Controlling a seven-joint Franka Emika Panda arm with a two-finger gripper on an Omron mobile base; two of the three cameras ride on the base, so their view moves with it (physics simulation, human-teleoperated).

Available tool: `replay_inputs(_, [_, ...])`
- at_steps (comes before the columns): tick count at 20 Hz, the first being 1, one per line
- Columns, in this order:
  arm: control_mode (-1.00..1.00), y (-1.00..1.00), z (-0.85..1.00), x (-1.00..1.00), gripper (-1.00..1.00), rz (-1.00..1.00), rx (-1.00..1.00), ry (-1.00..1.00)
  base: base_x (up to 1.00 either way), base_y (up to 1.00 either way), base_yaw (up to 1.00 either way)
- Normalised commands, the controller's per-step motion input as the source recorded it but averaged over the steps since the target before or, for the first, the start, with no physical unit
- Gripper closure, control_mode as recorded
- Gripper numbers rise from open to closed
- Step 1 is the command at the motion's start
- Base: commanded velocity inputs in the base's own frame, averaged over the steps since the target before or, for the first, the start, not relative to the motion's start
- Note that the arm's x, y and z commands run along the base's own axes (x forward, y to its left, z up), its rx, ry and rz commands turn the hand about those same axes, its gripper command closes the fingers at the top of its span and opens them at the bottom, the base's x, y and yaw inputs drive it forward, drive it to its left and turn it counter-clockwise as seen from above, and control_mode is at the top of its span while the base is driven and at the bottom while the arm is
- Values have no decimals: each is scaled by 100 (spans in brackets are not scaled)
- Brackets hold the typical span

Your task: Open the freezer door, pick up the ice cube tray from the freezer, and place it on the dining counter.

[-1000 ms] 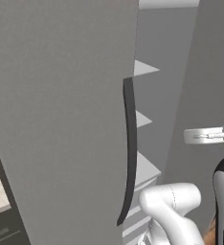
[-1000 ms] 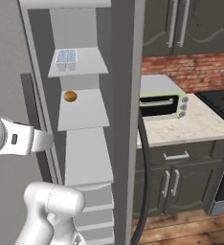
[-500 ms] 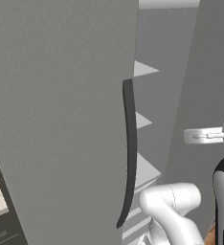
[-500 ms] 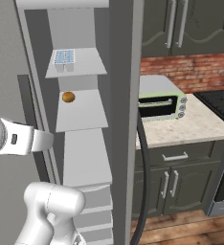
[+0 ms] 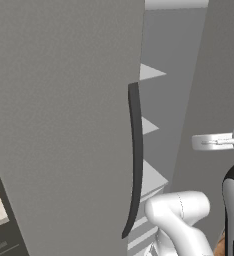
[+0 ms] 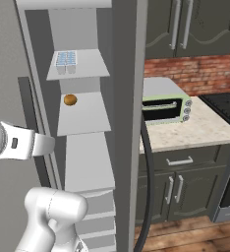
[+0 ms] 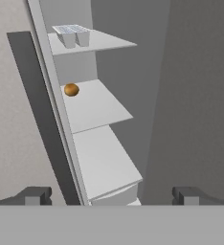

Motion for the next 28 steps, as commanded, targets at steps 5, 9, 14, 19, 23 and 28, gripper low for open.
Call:
replay_inputs(5, [100, 0, 0, 0, -100, 0, 0, 0, 56, -38, 0])
replay_inputs(9, [100, 0, 0, 0, -100, 0, 0, 0, 52, -53, 1])
replay_inputs(14, [100, 0, 0, 0, -100, 0, 0, 0, 28, -62, 12])
replay_inputs(19, [100, 0, 0, 0, -100, 0, 0, 0, 43, -63, 13])
replay_inputs(23, [100, 0, 0, 0, -100, 0, 0, 0, 43, -48, 5])
replay_inputs(28, [100, 0, 0, 0, -100, 0, 0, 0, 35, -30, 1])
